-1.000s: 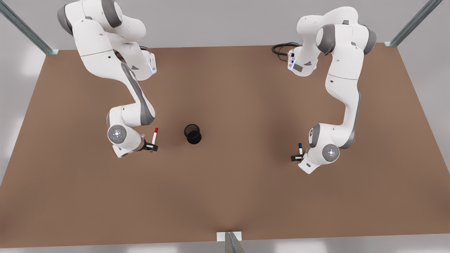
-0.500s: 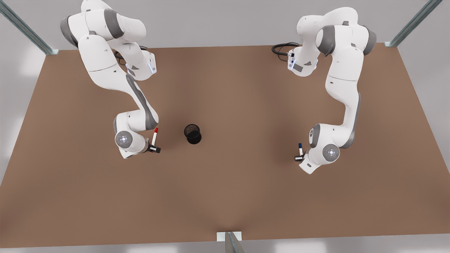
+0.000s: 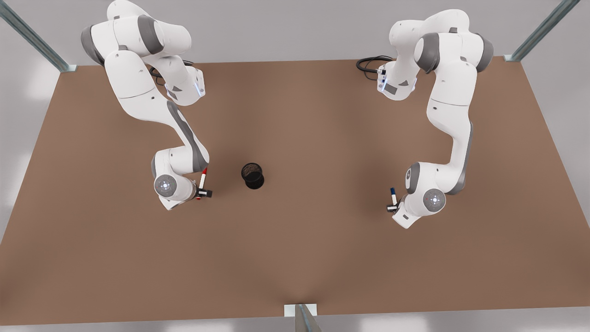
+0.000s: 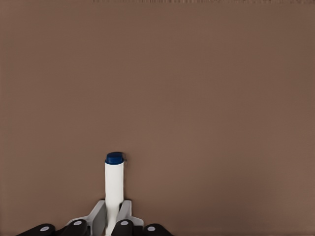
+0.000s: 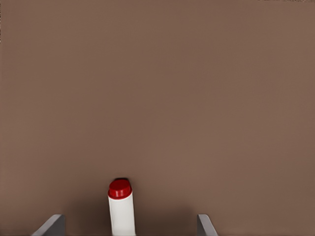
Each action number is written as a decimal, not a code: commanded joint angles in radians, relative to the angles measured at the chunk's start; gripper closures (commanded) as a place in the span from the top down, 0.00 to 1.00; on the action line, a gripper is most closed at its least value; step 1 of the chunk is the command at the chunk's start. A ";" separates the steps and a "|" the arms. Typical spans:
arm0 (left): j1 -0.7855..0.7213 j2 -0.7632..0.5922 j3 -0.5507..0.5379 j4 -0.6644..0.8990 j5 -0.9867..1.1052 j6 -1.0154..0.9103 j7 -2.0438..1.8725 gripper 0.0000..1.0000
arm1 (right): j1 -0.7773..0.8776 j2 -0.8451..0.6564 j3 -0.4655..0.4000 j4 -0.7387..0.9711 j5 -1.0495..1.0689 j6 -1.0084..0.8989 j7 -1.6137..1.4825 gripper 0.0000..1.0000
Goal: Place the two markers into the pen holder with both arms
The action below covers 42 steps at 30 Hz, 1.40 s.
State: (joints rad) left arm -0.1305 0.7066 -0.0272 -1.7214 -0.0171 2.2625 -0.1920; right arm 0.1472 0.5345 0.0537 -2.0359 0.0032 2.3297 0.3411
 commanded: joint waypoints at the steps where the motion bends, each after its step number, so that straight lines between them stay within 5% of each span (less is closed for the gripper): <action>1: 0.000 -0.001 0.000 0.000 0.000 0.000 -0.006 0.34 | 0.000 0.002 0.000 0.000 0.001 -0.009 -0.195 1.00; 7: -0.003 -0.001 0.000 0.000 0.000 0.000 -0.032 0.28 | 0.000 0.009 0.008 0.010 0.005 -0.012 -0.194 0.89; 10: -0.005 -0.007 0.000 0.005 -0.001 -0.001 -0.049 0.28 | 0.000 0.010 0.009 0.014 0.003 -0.023 -0.194 0.60; 15: -0.005 0.002 0.000 0.002 -0.001 0.000 -0.052 0.28 | -0.005 0.009 0.012 0.028 0.005 -0.039 -0.195 0.44; 24: -0.005 0.004 0.000 0.002 -0.001 0.000 -0.052 0.28 | -0.009 0.024 0.014 0.048 0.005 -0.055 -0.195 0.42; 32: -0.006 -0.022 0.000 0.008 -0.003 -0.020 -0.070 0.28 | -0.011 0.047 0.014 0.076 0.035 -0.070 -0.226 0.30; 42: -0.115 -0.064 -0.074 0.178 -0.037 -0.136 -0.766 0.28 | -0.020 0.036 0.017 0.091 0.043 -0.108 -0.235 0.27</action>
State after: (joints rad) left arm -0.2400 0.6425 -0.0886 -1.5507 -0.0455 2.1559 -0.4675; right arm 0.1273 0.5707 0.0694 -1.9475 0.0527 2.2401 0.1293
